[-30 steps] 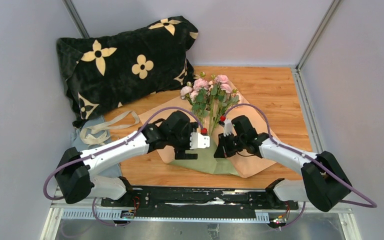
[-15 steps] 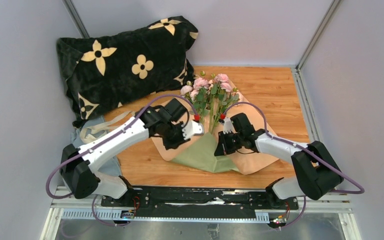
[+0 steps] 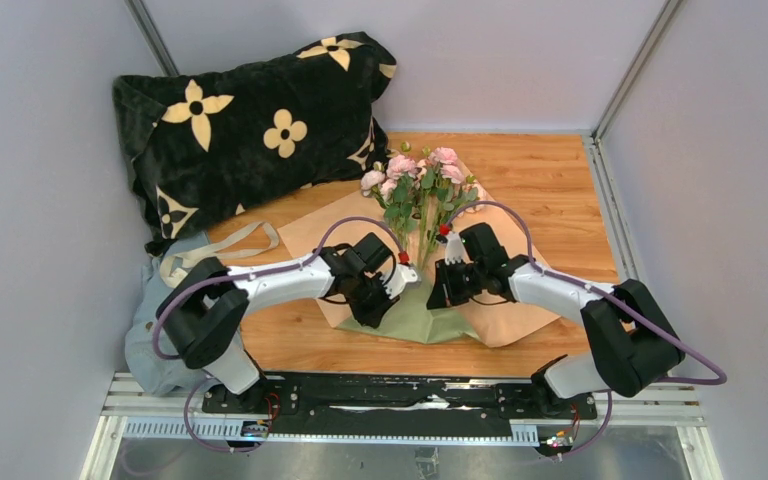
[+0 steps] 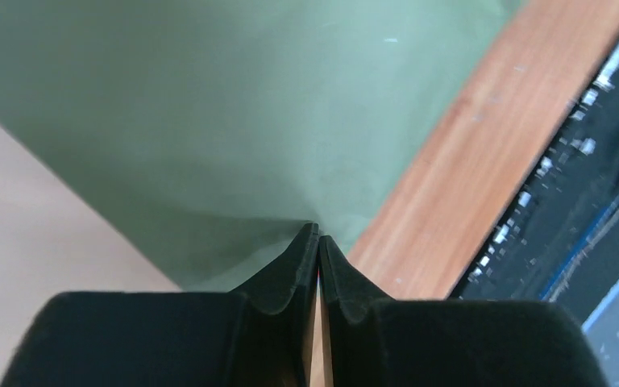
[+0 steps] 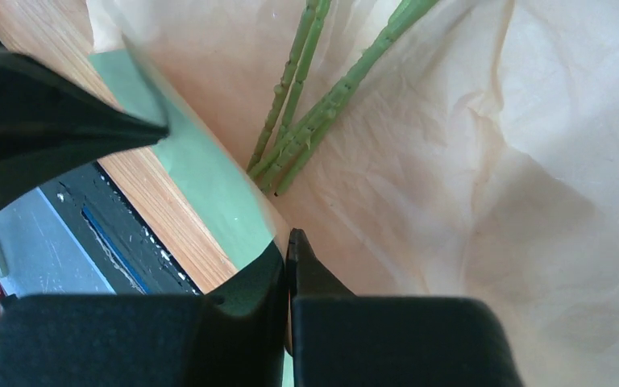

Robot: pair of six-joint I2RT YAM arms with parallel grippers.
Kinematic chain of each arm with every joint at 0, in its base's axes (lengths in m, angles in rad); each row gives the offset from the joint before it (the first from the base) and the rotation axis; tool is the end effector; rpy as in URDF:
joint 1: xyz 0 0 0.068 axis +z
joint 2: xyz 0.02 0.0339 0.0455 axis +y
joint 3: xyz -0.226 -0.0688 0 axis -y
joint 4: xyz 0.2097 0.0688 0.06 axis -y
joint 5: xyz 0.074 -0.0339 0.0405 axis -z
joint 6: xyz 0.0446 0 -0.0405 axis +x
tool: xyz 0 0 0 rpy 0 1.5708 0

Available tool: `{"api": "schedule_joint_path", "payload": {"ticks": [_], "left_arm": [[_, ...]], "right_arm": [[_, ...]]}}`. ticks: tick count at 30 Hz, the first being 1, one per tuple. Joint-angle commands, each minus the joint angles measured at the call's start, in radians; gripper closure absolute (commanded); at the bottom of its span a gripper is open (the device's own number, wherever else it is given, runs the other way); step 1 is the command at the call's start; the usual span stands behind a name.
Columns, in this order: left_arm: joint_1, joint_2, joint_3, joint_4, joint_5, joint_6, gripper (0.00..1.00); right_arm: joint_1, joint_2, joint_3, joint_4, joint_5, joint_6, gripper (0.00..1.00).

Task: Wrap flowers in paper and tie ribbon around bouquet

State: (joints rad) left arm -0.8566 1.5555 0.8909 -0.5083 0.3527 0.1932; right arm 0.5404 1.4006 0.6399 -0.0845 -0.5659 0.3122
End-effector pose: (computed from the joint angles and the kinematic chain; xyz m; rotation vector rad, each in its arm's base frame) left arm 0.1610 -0.2092 0.1506 1.4941 2.3788 -0.6573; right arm 0.2013 0.1486 0.1516 -0.5602 2.4585 1.0569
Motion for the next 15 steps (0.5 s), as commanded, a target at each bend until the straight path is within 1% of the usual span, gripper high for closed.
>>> {"api": "schedule_joint_path", "payload": {"ticks": [1, 4, 5, 6, 7, 8, 9, 12, 13, 14, 15], "left_arm": [[0.069, 0.082, 0.012, 0.051, 0.065, -0.083, 0.87], [0.071, 0.101, 0.0, 0.019, 0.08, -0.078, 0.87], [0.071, 0.103, -0.016, 0.015, 0.083, -0.08, 0.87], [0.071, 0.106, -0.026, 0.009, 0.08, -0.081, 0.87], [0.071, 0.11, -0.033, 0.002, 0.079, -0.081, 0.87], [0.072, 0.115, -0.035, -0.002, 0.08, -0.081, 0.87], [0.073, 0.116, -0.033, -0.006, 0.078, -0.082, 0.87], [0.073, 0.113, -0.022, -0.016, 0.082, -0.092, 0.88], [0.073, 0.109, -0.022, -0.018, 0.081, -0.095, 0.88], [0.073, 0.104, -0.026, -0.02, 0.071, -0.097, 0.88], [0.074, 0.1, -0.03, -0.017, 0.063, -0.099, 0.88]], "right_arm": [[-0.011, 0.005, 0.037, -0.044, 0.022, -0.037, 0.95], [-0.011, -0.001, 0.054, -0.085, 0.033, -0.05, 0.88], [-0.011, -0.006, 0.067, -0.127, 0.049, -0.054, 0.81], [-0.011, -0.015, 0.088, -0.175, 0.088, -0.06, 0.75], [-0.011, -0.029, 0.114, -0.237, 0.113, -0.06, 0.72], [-0.01, -0.055, 0.143, -0.28, 0.163, -0.057, 0.71], [0.002, -0.088, 0.179, -0.382, 0.236, -0.047, 0.71], [0.136, -0.203, 0.306, -0.615, 0.637, -0.016, 0.72], [0.167, -0.224, 0.32, -0.664, 0.691, 0.007, 0.74], [0.212, -0.241, 0.332, -0.686, 0.713, 0.033, 0.8], [0.241, -0.253, 0.321, -0.668, 0.655, 0.062, 0.87]]}}
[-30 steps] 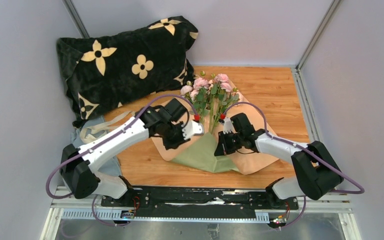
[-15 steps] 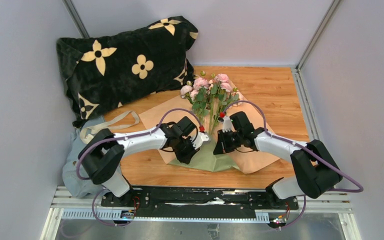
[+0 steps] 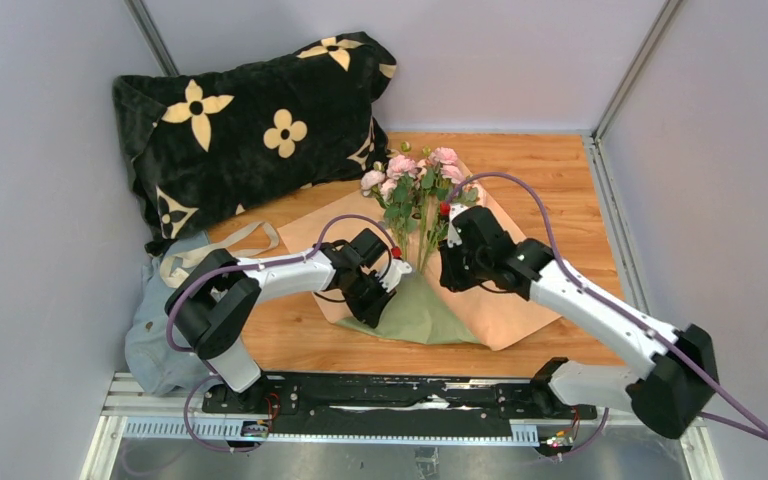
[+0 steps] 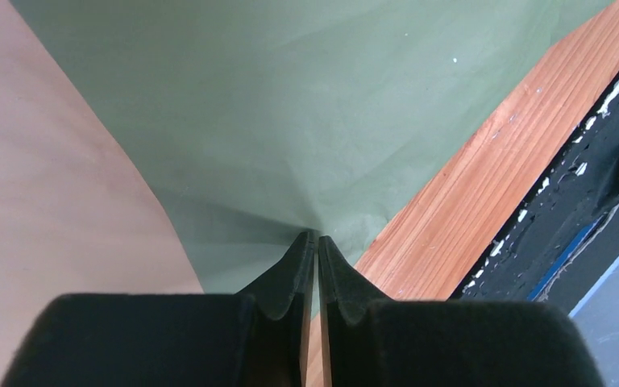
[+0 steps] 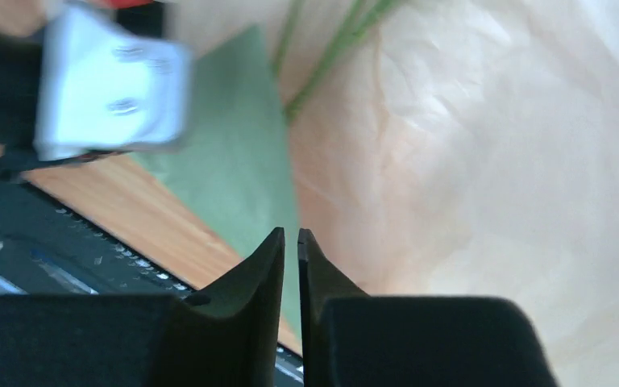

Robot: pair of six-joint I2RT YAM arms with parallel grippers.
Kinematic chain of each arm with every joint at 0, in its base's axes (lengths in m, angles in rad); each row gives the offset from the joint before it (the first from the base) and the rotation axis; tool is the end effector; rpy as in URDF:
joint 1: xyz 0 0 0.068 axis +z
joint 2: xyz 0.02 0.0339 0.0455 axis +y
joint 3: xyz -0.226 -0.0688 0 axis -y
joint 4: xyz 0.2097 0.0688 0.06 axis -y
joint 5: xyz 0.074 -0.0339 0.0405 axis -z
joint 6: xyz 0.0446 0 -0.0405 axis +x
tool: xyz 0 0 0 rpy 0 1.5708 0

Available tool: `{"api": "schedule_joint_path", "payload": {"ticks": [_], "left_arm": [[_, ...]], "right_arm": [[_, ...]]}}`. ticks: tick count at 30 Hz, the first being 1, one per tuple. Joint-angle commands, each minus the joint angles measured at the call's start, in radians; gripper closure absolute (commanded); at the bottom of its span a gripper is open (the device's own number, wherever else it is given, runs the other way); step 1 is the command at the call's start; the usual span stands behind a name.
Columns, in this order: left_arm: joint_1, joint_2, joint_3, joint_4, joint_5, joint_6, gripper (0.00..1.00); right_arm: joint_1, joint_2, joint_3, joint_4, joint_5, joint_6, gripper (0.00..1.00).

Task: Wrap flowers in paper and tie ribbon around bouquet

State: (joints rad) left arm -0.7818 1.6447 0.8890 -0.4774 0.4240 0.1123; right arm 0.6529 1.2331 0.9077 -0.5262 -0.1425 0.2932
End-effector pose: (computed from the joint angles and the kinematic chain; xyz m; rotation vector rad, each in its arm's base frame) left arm 0.1776 -0.2022 0.1306 1.3359 2.5429 -0.7443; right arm 0.1875 0.1513 0.2277 -0.5134 2.4484 0.5872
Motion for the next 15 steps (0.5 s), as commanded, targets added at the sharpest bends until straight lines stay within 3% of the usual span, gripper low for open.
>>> {"api": "schedule_joint_path", "payload": {"ticks": [1, 4, 6, 12, 15], "left_arm": [[0.003, 0.007, -0.032, -0.043, -0.014, -0.022, 0.88], [0.015, 0.013, -0.035, -0.039, -0.012, -0.028, 0.89], [0.023, 0.019, -0.036, -0.038, -0.01, -0.032, 0.89], [0.04, 0.012, -0.041, -0.033, -0.011, -0.034, 0.89], [0.044, 0.009, -0.041, -0.029, -0.013, -0.029, 0.89]], "right_arm": [[0.145, -0.094, 0.016, -0.152, 0.092, 0.123, 0.93], [0.152, -0.076, -0.241, 0.259, -0.266, 0.342, 1.0], [0.152, -0.03, -0.333, 0.415, -0.301, 0.44, 1.0], [0.063, -0.004, -0.415, 0.313, -0.208, 0.446, 1.0], [-0.017, -0.09, -0.488, 0.202, -0.135, 0.48, 1.0]]}}
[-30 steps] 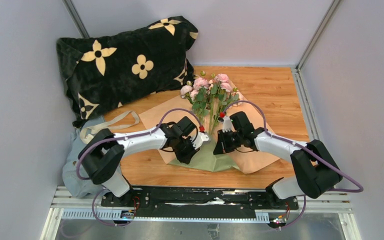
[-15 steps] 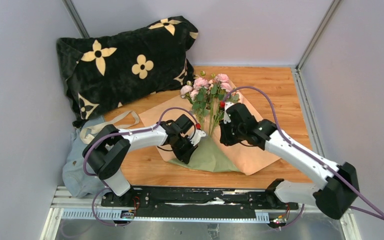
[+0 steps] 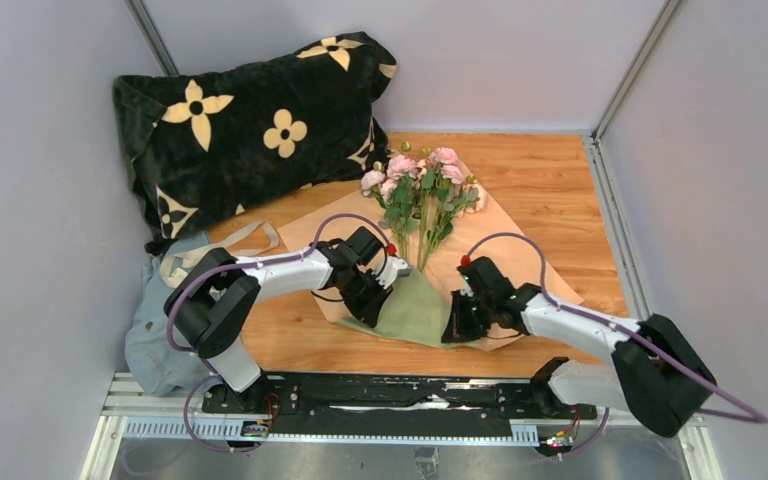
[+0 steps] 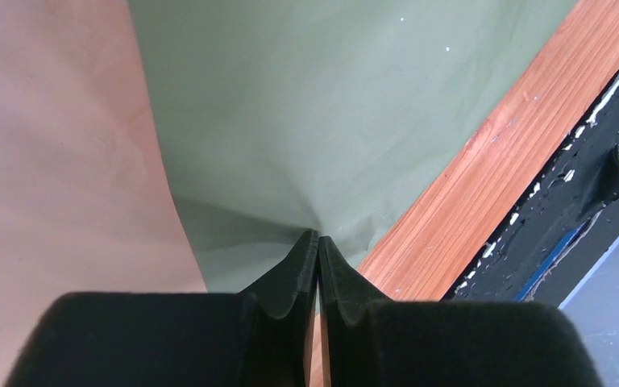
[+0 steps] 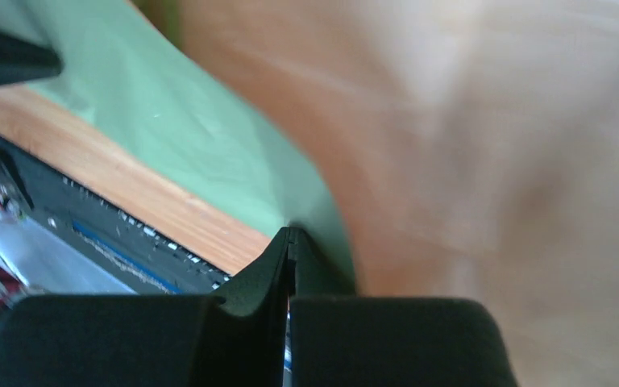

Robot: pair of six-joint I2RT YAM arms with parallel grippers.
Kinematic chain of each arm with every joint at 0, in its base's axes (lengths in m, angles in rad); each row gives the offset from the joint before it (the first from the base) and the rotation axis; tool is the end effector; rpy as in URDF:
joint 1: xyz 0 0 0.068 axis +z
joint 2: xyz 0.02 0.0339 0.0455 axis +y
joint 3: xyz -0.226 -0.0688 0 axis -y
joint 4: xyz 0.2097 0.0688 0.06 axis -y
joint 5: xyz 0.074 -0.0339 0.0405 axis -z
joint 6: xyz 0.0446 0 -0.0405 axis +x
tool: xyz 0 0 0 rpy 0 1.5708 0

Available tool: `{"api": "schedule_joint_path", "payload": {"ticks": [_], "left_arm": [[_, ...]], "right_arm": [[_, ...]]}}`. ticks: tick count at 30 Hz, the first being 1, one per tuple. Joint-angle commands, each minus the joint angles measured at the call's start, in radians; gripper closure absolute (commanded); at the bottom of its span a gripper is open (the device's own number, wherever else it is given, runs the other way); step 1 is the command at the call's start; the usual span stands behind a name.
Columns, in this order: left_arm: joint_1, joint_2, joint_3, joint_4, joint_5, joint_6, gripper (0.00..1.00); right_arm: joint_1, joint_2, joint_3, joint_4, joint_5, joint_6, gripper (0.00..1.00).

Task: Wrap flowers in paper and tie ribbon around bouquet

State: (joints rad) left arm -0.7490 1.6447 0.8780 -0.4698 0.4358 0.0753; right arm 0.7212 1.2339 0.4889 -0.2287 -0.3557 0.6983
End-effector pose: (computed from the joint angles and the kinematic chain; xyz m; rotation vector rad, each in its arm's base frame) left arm 0.1826 -0.1955 0.1285 1.2500 2.5910 -0.7610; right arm 0.1439 0.1472 0.1330 -0.1846 2.7637 0.9317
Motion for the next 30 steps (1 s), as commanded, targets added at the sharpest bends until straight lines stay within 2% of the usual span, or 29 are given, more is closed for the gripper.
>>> {"api": "schedule_joint_path", "payload": {"ticks": [1, 8, 12, 14, 16, 18, 21, 24, 27, 30], "left_arm": [[0.012, 0.006, -0.031, -0.037, -0.028, 0.009, 0.89], [0.019, 0.003, -0.028, -0.039, -0.052, 0.02, 0.9], [0.019, -0.002, -0.027, -0.041, -0.048, 0.024, 0.9], [0.019, -0.003, -0.028, -0.038, -0.049, 0.024, 0.89], [0.019, -0.005, -0.024, -0.041, -0.052, 0.024, 0.89], [0.019, -0.01, -0.021, -0.047, -0.053, 0.029, 0.88], [0.02, -0.019, -0.017, -0.053, -0.057, 0.037, 0.86], [0.024, -0.023, -0.018, -0.053, -0.065, 0.042, 0.85], [0.033, -0.024, -0.015, -0.053, -0.079, 0.044, 0.85], [0.043, -0.027, -0.013, -0.048, -0.087, 0.047, 0.85]], "right_arm": [[-0.1, -0.135, -0.089, -0.141, 0.114, 0.094, 1.0], [-0.175, -0.527, -0.16, -0.523, 0.349, 0.272, 1.0], [-0.18, -0.698, -0.049, -0.776, 0.555, 0.31, 1.0], [-0.18, -0.705, 0.005, -0.765, 0.568, 0.28, 1.0], [-0.178, -0.625, 0.049, -0.66, 0.5, 0.212, 1.0], [-0.165, -0.479, 0.087, -0.567, 0.383, 0.136, 0.99], [-0.148, -0.276, 0.197, -0.56, 0.244, -0.036, 0.74], [-0.145, -0.209, 0.229, -0.456, 0.097, -0.142, 0.52], [-0.146, -0.195, 0.217, -0.367, -0.068, -0.195, 0.46], [-0.146, -0.198, 0.211, -0.353, -0.163, -0.256, 0.45]]}}
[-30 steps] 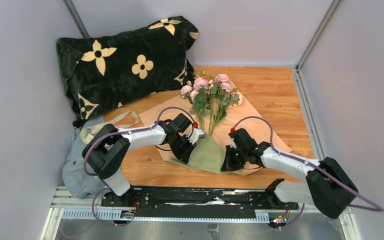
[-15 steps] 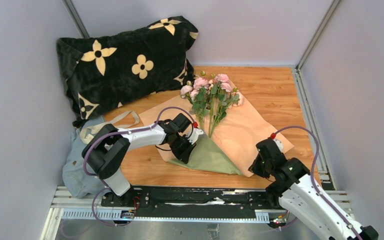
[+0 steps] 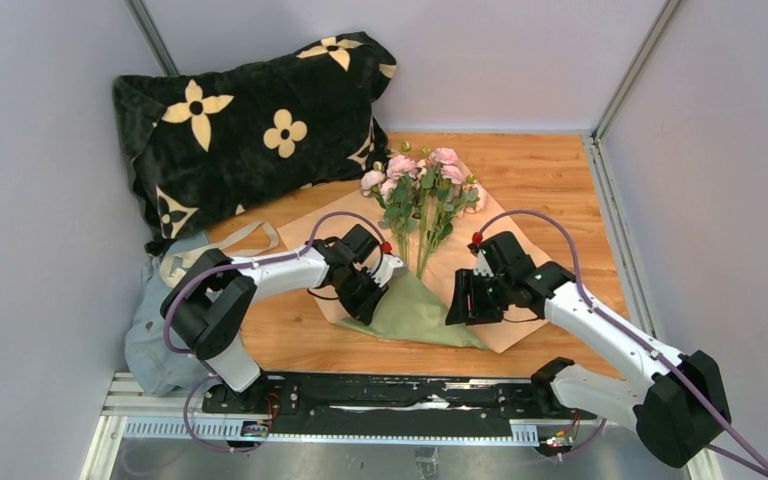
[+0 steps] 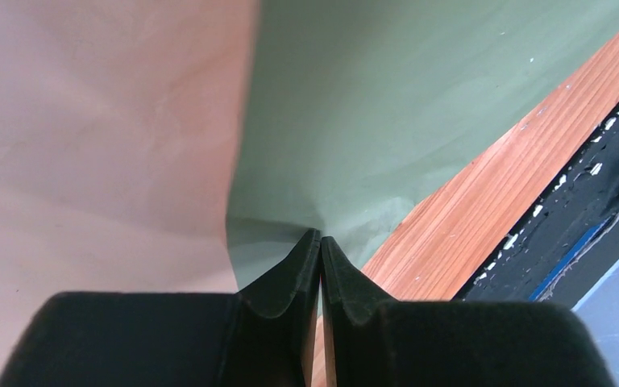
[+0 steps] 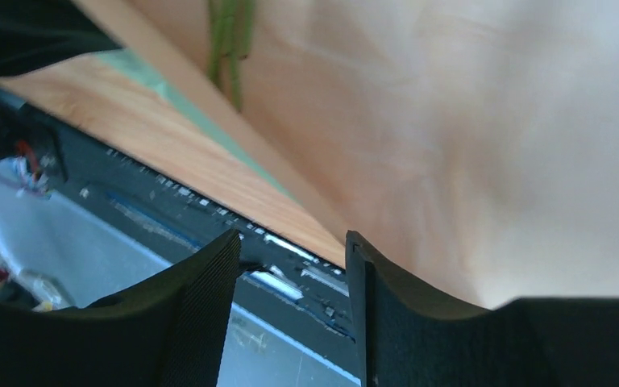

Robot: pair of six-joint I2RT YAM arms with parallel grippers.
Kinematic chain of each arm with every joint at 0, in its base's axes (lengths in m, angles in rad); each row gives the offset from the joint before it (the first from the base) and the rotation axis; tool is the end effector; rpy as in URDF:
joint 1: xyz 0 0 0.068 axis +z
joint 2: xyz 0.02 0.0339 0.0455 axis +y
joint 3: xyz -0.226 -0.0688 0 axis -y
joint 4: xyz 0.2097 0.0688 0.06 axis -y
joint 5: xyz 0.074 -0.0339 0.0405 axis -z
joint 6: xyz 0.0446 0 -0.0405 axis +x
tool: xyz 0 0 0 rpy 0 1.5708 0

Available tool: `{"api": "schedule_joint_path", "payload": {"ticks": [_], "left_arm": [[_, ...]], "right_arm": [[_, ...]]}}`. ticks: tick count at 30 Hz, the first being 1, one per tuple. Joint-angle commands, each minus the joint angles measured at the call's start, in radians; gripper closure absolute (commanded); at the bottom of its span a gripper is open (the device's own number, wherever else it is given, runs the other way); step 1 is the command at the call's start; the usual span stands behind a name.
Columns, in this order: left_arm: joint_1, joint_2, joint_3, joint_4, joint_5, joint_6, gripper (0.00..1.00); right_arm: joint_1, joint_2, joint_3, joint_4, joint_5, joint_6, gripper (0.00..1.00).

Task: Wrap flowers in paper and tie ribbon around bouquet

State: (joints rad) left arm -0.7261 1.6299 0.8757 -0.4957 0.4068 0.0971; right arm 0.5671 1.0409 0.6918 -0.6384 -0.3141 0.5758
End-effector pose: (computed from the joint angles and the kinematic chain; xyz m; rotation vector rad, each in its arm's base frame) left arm 0.1853 -0.1882 0.1302 1.2402 2.6007 -0.7090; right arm 0.1507 0.1123 0.1960 -0.1169 2.7065 0.7998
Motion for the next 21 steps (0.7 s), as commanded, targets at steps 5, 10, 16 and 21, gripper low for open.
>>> {"api": "schedule_joint_path", "payload": {"ticks": [5, 10, 16, 21], "left_arm": [[0.024, -0.001, 0.001, -0.028, -0.051, 0.033, 0.83], [0.024, -0.009, 0.006, -0.026, -0.03, 0.039, 0.81], [0.029, -0.017, 0.027, -0.05, -0.011, 0.071, 0.67], [0.04, -0.029, 0.052, -0.076, -0.023, 0.109, 0.48]], "right_arm": [[0.007, 0.006, -0.067, 0.057, -0.137, -0.081, 0.43], [0.007, 0.068, -0.082, -0.003, -0.03, -0.025, 0.43], [0.007, 0.025, -0.091, -0.041, 0.053, 0.01, 0.44], [0.006, -0.004, -0.113, -0.068, 0.071, 0.018, 0.44]]}}
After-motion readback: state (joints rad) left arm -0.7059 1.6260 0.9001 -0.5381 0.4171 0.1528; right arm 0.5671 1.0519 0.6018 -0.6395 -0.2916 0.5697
